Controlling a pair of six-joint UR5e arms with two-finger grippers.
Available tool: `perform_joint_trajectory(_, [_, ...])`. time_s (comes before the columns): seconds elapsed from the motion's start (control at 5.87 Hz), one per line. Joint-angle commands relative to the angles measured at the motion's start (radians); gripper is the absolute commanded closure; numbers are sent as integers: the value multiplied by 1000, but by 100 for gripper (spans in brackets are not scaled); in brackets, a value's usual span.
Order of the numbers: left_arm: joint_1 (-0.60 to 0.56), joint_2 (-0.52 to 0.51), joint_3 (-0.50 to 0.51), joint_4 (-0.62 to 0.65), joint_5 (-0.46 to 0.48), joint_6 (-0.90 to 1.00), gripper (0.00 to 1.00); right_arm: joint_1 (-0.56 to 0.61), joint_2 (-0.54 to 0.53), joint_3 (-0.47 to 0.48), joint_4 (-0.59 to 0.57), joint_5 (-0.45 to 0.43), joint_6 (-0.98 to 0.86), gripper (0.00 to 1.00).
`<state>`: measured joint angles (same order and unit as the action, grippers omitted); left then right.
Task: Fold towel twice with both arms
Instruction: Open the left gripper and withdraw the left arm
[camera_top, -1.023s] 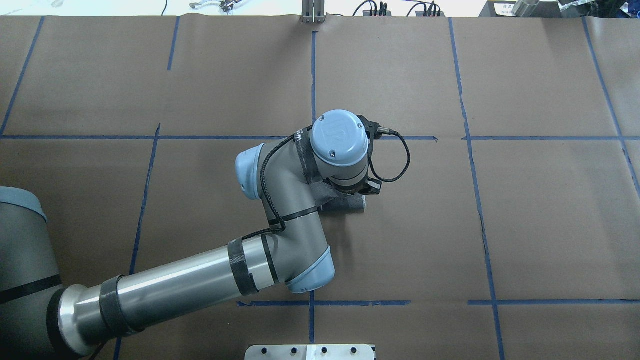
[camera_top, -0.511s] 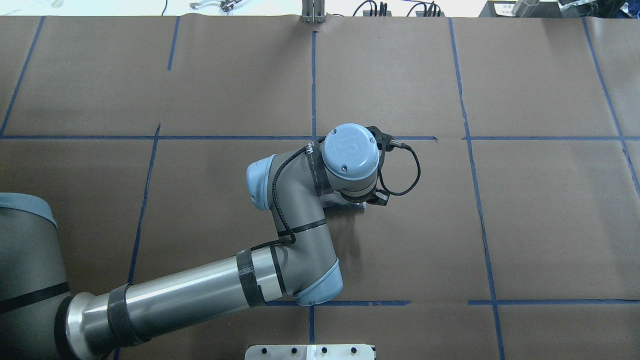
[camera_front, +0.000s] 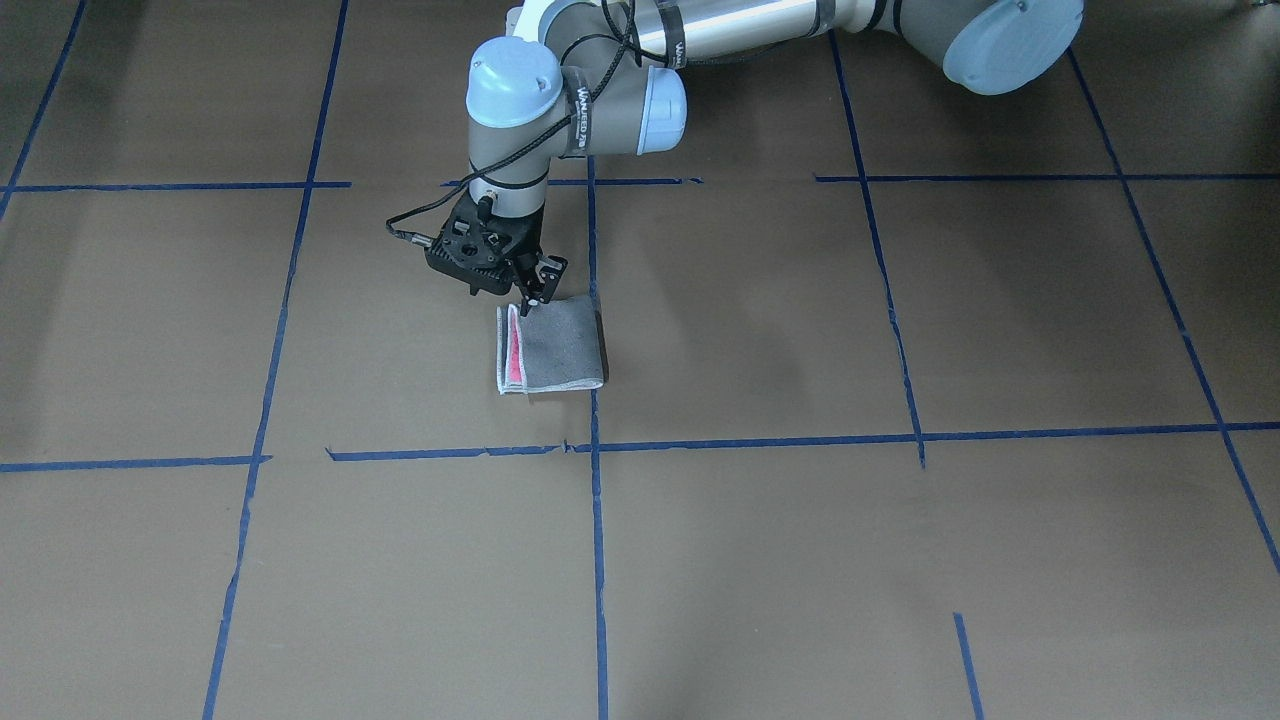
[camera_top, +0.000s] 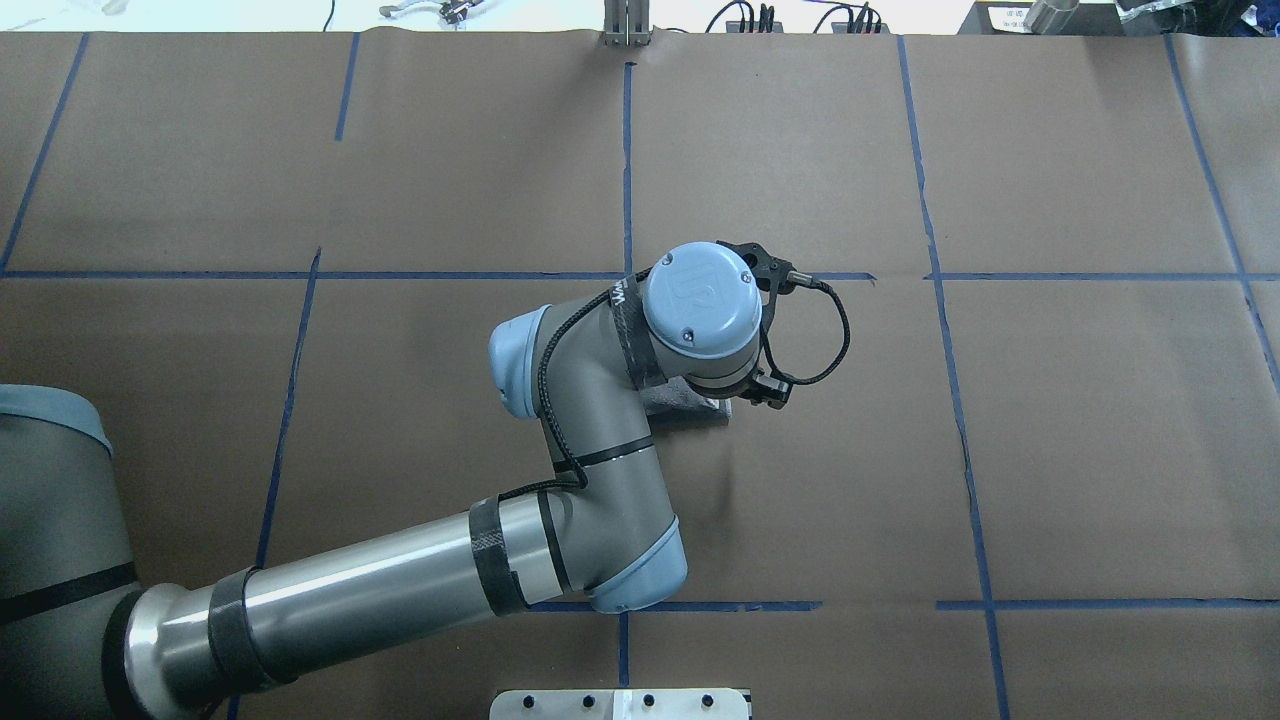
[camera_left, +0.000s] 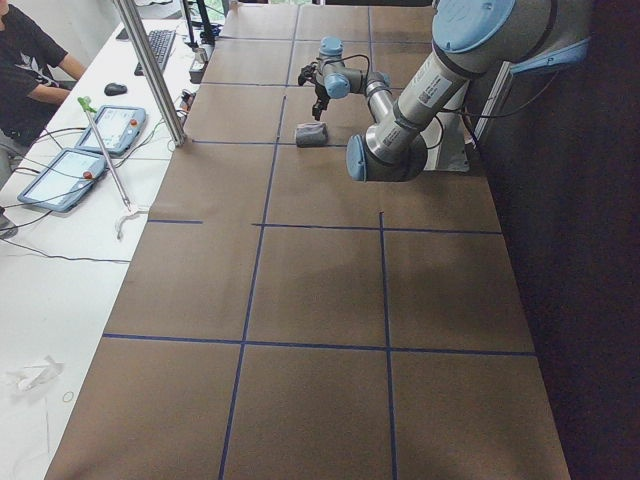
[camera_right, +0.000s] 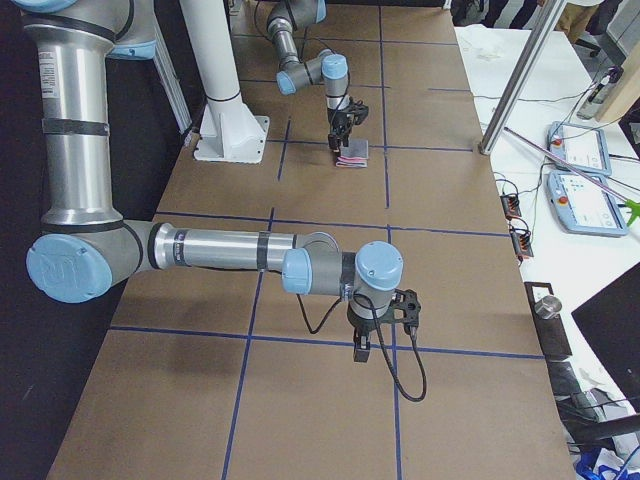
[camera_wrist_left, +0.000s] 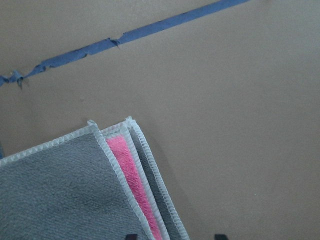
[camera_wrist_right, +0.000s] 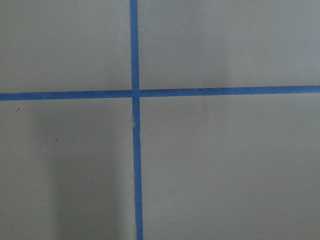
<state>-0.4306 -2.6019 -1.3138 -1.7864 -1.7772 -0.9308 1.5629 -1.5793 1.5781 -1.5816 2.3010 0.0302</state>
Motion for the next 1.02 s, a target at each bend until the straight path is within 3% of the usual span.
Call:
perform_joint_trajectory(0.0, [-96, 51, -172, 147, -103, 0, 0, -9, 7, 0, 0, 0, 0, 0])
perform_joint_trajectory(0.34, [-247, 205, -405, 333, -253, 3, 0, -17, 28, 23, -15, 2, 0, 0])
perform_joint_trajectory(0.51, [-348, 323, -526, 413, -333, 80, 0, -18, 56, 66, -90, 2, 0, 0])
perform_joint_trajectory(0.68, [-497, 432, -620, 533, -429, 262, 0, -20, 59, 116, -144, 2, 0, 0])
perform_joint_trajectory(0.85, [-631, 512, -637, 615, -479, 453, 0, -24, 62, 140, -171, 0, 0, 0])
